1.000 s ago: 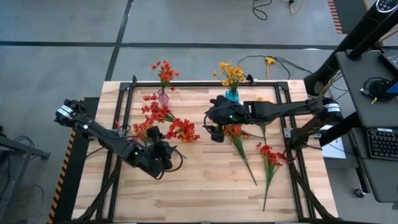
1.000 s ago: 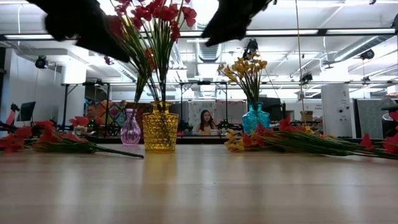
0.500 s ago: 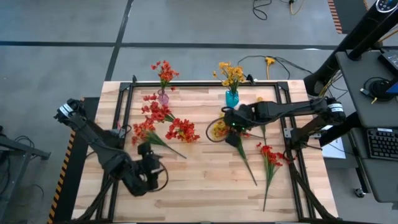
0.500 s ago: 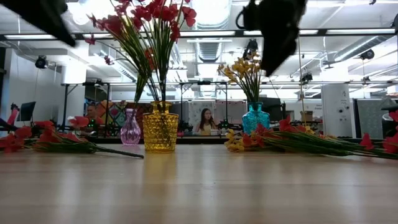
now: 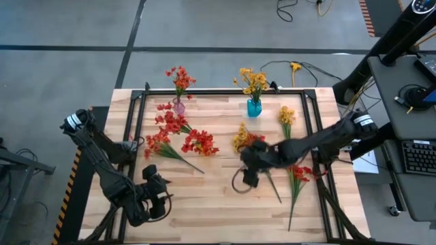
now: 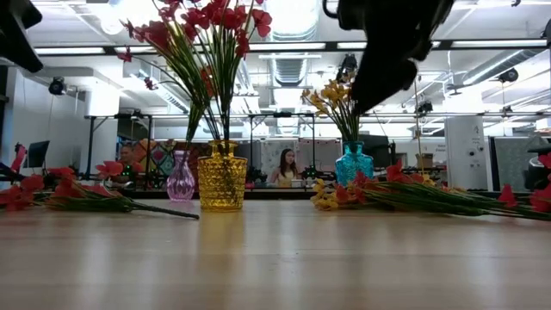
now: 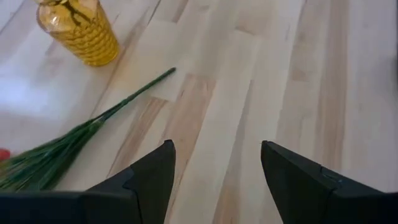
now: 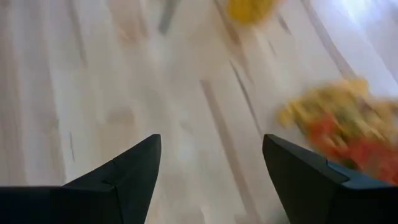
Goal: Sort flowers into vase by color
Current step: Put the left orange flower into the pink vase
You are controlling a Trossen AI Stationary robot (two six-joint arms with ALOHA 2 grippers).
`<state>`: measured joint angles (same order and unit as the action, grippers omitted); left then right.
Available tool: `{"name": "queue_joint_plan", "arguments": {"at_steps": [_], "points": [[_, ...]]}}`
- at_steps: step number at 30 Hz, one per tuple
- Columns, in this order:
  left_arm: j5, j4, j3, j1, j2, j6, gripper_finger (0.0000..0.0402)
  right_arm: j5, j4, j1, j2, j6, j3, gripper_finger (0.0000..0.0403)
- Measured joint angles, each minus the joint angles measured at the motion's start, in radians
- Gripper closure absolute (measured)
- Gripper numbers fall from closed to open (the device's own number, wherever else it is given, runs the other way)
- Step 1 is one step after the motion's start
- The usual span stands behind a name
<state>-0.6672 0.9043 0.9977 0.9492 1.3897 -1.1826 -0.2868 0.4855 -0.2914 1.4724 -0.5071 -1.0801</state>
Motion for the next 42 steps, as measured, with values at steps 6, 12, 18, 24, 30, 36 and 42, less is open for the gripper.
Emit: {"name": "queue_joint_plan", "arguments": {"at_steps": [6,12,18,24,30,36,42], "points": [[-0.005,0.075,-0.001,0.0,0.001,-0.05,0.0197,-0.104,-0.516,-0.068,0.127,0.129,0.108,0.0129],[-0.058,0.117,-0.005,0.0,0.001,-0.062,0.0208,-0.115,-0.819,-0.053,0.338,0.26,0.051,0.0129],[-0.136,0.116,-0.027,0.0,0.001,-0.063,0.0214,-0.324,-0.829,-0.048,0.515,0.344,-0.125,0.0129],[-0.104,-0.021,-0.124,0.002,0.001,-0.041,0.0217,-0.369,-0.891,-0.049,0.621,0.345,-0.193,0.0139],[-0.073,-0.139,-0.186,0.004,0.001,-0.051,0.0217,-0.369,-0.897,-0.049,0.673,0.322,-0.23,0.0153],[-0.052,-0.168,-0.191,0.004,0.0,-0.058,0.0217,-0.368,-0.955,-0.049,0.697,0.366,-0.229,0.0158],[-0.053,-0.17,-0.191,0.004,0.0,-0.058,0.0217,-0.368,-1.008,-0.048,0.706,0.355,-0.229,0.0152]]}}
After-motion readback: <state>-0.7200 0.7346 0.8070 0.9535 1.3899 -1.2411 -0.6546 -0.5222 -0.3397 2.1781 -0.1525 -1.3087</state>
